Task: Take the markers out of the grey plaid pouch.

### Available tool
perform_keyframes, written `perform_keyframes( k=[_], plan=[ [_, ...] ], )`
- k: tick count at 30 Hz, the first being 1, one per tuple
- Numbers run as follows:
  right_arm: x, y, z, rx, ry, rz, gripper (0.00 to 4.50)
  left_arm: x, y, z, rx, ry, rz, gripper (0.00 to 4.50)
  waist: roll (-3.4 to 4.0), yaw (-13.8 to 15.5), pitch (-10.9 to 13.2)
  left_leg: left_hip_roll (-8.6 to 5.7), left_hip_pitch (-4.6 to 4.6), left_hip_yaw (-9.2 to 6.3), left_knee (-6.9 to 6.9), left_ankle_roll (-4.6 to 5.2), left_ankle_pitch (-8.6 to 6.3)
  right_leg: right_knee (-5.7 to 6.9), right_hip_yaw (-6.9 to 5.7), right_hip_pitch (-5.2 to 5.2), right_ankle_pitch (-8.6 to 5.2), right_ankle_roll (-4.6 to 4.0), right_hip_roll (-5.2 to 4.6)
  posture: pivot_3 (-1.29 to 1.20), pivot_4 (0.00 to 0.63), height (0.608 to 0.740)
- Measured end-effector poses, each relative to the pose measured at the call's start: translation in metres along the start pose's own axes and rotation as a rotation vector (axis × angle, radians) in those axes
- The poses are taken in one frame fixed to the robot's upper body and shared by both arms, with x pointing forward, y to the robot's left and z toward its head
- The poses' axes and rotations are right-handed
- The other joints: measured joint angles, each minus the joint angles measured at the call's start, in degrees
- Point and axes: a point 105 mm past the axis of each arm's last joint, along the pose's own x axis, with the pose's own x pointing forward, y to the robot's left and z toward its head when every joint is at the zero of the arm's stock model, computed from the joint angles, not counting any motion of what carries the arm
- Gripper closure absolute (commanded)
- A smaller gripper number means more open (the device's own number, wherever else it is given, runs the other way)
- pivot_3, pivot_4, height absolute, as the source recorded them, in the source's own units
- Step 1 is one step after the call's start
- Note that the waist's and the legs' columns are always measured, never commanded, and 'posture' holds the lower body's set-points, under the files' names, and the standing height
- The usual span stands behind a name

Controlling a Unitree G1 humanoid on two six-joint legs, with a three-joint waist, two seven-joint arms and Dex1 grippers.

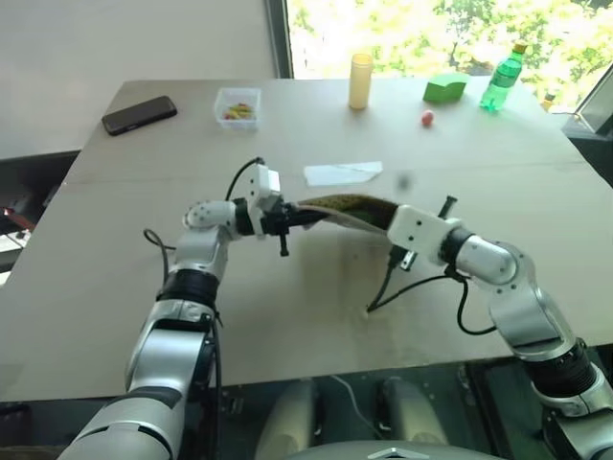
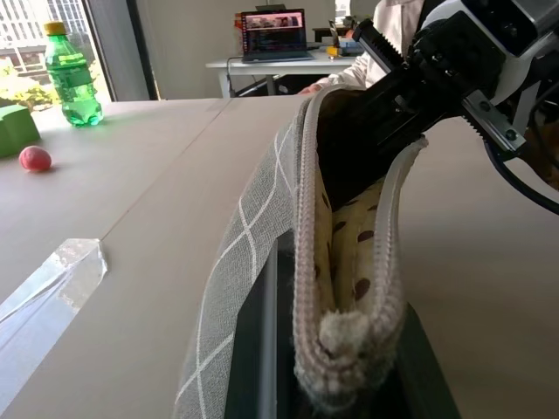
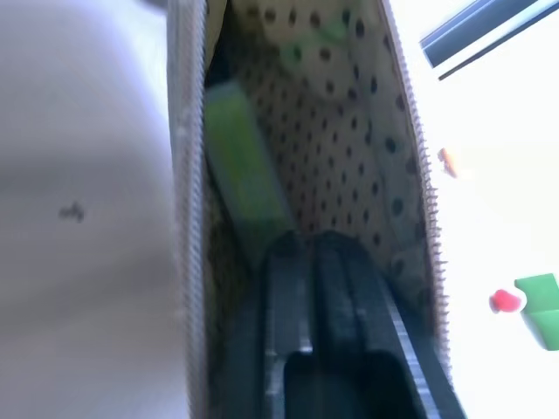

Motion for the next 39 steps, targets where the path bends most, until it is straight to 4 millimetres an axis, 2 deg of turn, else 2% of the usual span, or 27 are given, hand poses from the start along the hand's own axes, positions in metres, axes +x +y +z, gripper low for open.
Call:
perform_keyframes(
  k=[2,8,15,18,22,27,34,37,38,39],
  plan=[
    [0.007,0.001,0.001,-0.028,0.007,0.024,2.31,0.001,-0.002,-0.001,0.003,0.0,-0.019,4.5,0.0,-0.1,0.0,0.01,0.02,0.01,0.0,-0.01,0.0,0.01,0.0,-0.01,0.0,0.0,0.01,0.0,0.15,0.74],
    [0.028,-0.001,0.003,-0.126,0.051,0.049,2.31,0.006,-0.006,-0.001,0.007,-0.009,-0.043,4.5,0.0,-0.1,0.0,0.02,0.0,-0.01,0.0,-0.01,0.01,0.01,-0.01,-0.01,0.0,0.0,0.01,0.0,0.15,0.74],
    [0.058,0.018,0.008,-0.228,0.058,0.109,2.31,0.009,-0.01,-0.002,-0.004,-0.016,-0.07,4.5,0.0,-0.1,0.0,0.0,-0.01,-0.02,0.0,-0.02,0.01,-0.01,-0.02,-0.01,0.0,0.0,0.0,0.0,0.15,0.74],
    [0.067,0.019,0.008,-0.259,0.057,0.09,2.31,0.01,-0.012,-0.005,-0.017,-0.015,-0.072,4.5,0.0,-0.2,0.0,0.0,0.01,-0.01,0.01,-0.03,0.01,0.02,-0.01,-0.01,0.0,0.0,0.0,0.0,0.15,0.74],
    [0.081,0.019,0.009,-0.26,0.047,0.036,2.31,0.007,-0.012,-0.008,-0.034,-0.004,-0.063,4.5,0.0,-0.3,0.0,0.02,0.05,-0.01,0.0,-0.05,0.03,0.08,-0.01,-0.01,0.0,0.0,0.02,0.0,0.15,0.74],
    [0.098,0.017,0.018,-0.128,-0.017,-0.066,2.31,0.0,-0.013,-0.011,-0.048,-0.003,-0.04,4.5,0.0,-0.4,0.0,0.03,0.01,0.0,-0.04,-0.09,0.04,0.11,0.02,-0.1,0.0,-0.01,0.02,0.0,0.15,0.74],
    [0.112,0.016,0.018,-0.201,-0.059,-0.088,2.31,-0.008,-0.012,-0.018,-0.084,0.013,0.002,4.5,0.01,-0.4,0.0,-0.01,0.01,0.0,-0.04,-0.09,0.05,0.1,0.03,-0.1,0.0,-0.01,0.01,0.0,0.15,0.74],
    [0.115,0.018,0.017,-0.206,-0.068,-0.077,3.09,-0.009,-0.012,-0.02,-0.1,0.017,0.007,4.5,0.01,-0.5,0.0,0.0,0.01,0.0,-0.06,-0.1,0.05,0.11,0.03,-0.1,0.0,-0.01,0.02,0.0,0.15,0.74],
    [0.115,0.018,0.018,-0.202,-0.077,-0.082,3.55,-0.009,-0.012,-0.019,-0.099,0.015,0.012,4.5,0.01,-0.5,0.0,0.0,0.01,0.01,-0.06,-0.1,0.05,0.1,0.03,-0.1,0.0,-0.01,0.01,0.0,0.15,0.74],
    [0.114,0.016,0.018,-0.189,-0.083,-0.088,3.78,-0.008,-0.012,-0.016,-0.084,0.011,0.014,4.5,-0.01,-0.5,0.0,0.0,0.03,0.01,-0.06,-0.1,0.05,0.11,0.04,-0.09,0.0,-0.01,0.01,0.0,0.15,0.74]
  ],
)
